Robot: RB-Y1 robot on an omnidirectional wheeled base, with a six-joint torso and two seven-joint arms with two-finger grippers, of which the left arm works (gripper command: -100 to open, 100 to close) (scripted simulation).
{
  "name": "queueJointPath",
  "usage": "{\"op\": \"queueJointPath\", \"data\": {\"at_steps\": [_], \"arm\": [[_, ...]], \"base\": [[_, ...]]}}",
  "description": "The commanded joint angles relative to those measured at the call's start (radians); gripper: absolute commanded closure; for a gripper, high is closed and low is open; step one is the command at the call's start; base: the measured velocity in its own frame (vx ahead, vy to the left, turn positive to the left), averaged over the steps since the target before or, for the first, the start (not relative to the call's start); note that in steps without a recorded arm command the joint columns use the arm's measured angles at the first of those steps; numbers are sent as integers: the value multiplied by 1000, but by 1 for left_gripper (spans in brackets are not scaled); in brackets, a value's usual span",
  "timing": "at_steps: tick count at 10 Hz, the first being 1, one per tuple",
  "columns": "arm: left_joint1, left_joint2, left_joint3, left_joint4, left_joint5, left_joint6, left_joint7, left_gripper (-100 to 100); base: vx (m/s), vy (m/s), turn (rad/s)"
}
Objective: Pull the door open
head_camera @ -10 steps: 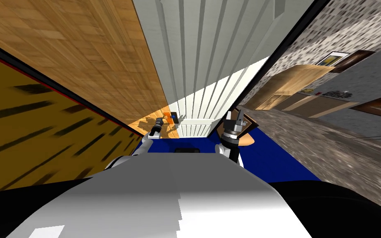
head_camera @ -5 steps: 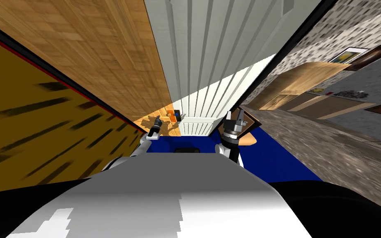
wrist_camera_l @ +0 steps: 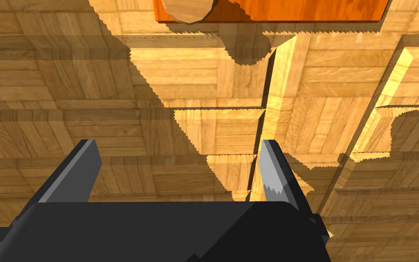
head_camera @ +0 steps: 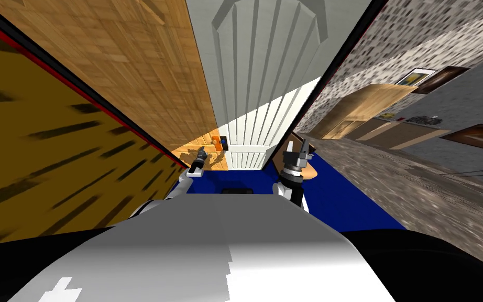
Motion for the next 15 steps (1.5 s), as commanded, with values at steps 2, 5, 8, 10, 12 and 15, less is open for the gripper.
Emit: {"op": "queueJointPath", "data": {"at_steps": [2, 5, 8, 10, 12, 15], "arm": [[13, 20, 28, 18, 5, 2, -5, -100], [27, 49, 79, 47, 12, 7, -20, -100], [14, 36, 75, 47, 10, 5, -25, -100], [0, 21, 64, 42, 7, 3, -27, -100], [-10, 11, 55, 38, 5, 1, -28, -100], [-6, -1, 48, 12, 3, 11, -30, 100]], "base": [[-38, 9, 94], [48, 103, 169], [181, -26, -45], [147, -97, -92], [165, -104, -106], [71, -59, -63]]}}
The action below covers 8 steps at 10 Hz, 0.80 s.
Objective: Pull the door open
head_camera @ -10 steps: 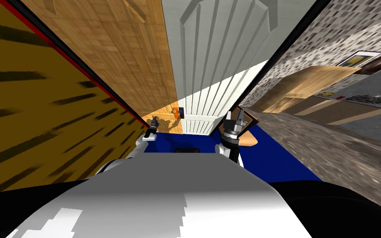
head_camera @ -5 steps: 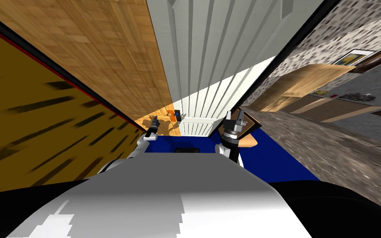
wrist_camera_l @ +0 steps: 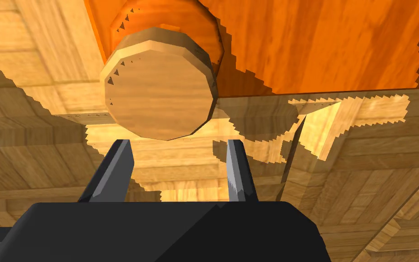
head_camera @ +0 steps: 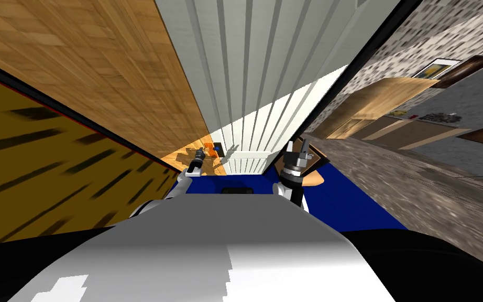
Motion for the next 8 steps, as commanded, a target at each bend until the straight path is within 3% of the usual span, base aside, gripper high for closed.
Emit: {"op": "queueJointPath", "data": {"at_steps": [1, 5, 6, 8], "arm": [[1, 1, 1, 1, 0, 0, 0, 100], [1, 1, 1, 1, 0, 0, 0, 100], [15, 14, 7, 2, 2, 0, 4, -100], [20, 15, 1, -3, 2, -1, 10, -100]], "base": [[-30, 26, 9], [-12, 10, -2], [-139, 91, 137], [-188, 118, 38]]}}
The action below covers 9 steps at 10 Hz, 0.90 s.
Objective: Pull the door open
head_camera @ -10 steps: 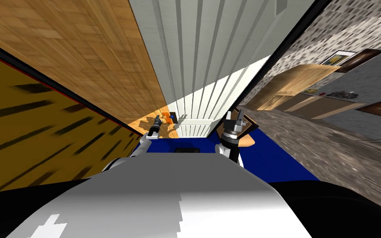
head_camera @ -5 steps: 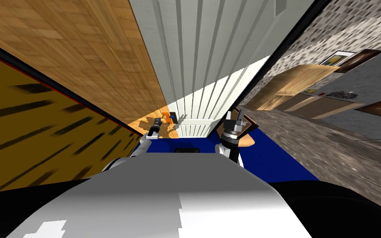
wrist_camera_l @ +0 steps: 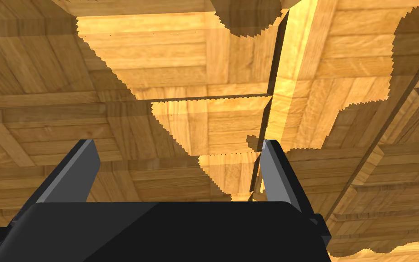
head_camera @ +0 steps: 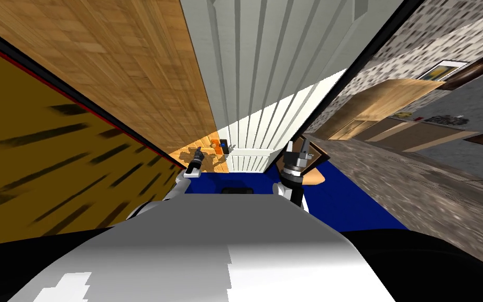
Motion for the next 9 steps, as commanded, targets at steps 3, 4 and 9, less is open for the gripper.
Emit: {"op": "queueJointPath", "data": {"at_steps": [3, 4, 9], "arm": [[7, -7, -31, -20, -3, -7, 16, -100], [5, -14, -47, -30, -5, -10, 22, -100], [36, 21, 1, -3, 3, -9, 15, -100]], "base": [[-182, -12, -47], [-201, -70, -112], [-66, 22, 66]]}}
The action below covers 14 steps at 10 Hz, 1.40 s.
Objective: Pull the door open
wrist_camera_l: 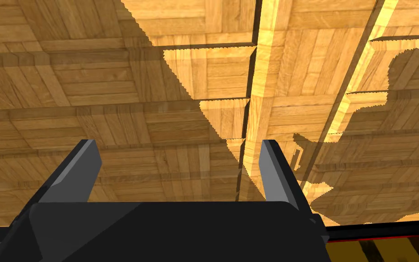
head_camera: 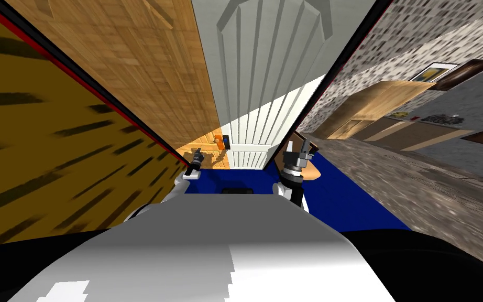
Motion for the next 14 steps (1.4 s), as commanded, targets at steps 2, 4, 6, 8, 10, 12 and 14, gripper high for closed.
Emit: {"op": "queueJointPath", "data": {"at_steps": [2, 4, 6, 8, 10, 12, 14], "arm": [[9, 26, 33, 23, 7, 4, -5, -100], [1, 18, 30, 24, 6, 2, -8, -100], [-13, 3, 19, 19, 3, -1, -10, -100], [-26, -10, 7, 14, 0, -3, -10, -100], [-54, -41, -23, -1, -7, -8, -11, -100], [-46, -27, -15, 11, -3, -8, -9, 100], [-46, -27, -15, 11, -3, -8, -9, 100]], "base": [[107, 109, 104], [180, 19, -53], [207, -41, -104], [183, -76, -112], [162, -140, -214], [37, -36, 1], [-29, 26, -21]]}}
